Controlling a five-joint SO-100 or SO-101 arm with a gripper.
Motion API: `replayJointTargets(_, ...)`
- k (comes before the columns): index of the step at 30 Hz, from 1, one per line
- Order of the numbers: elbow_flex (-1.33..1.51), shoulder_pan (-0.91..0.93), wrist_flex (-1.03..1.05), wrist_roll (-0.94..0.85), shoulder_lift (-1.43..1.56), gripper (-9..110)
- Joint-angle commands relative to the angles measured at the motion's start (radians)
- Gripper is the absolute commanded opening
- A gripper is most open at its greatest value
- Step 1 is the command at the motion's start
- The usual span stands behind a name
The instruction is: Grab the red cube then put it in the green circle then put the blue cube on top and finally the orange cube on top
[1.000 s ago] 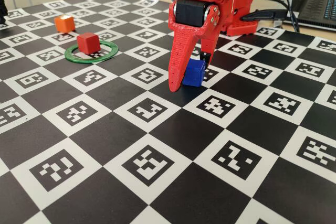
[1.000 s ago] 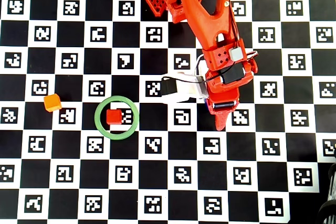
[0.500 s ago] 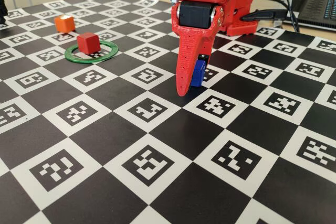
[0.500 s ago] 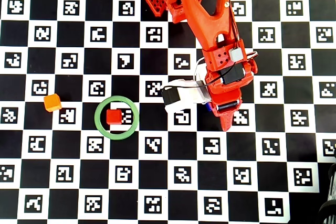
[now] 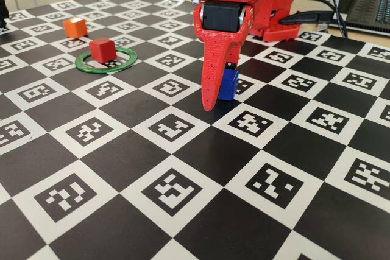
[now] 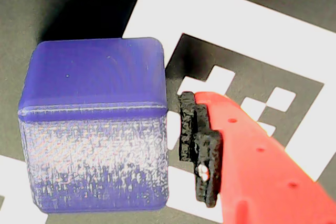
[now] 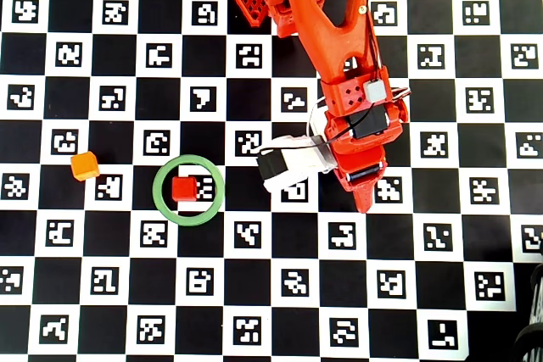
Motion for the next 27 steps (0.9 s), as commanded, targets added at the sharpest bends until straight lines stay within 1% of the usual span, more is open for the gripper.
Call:
replayJointTargets(1,-0.018,-0.002,-0.011,-0.018,0.029,35)
replayJointTargets(5,-0.014,-0.003,-0.012,-0.018,0.031,18)
replayJointTargets(9,0.011,-0.002,-0.031,-0.018,0.052,12)
replayJointTargets(14,0.006,-0.008,-0.021,-0.014,0.054,10)
replayJointTargets(18,-0.038,-0.021,0.048,-0.005,0.054,9)
replayJointTargets(24,-0.207,-0.026,0.235,0.014,0.071,9)
replayJointTargets(27,-0.351,0.0,0.359,0.008,0.071,9)
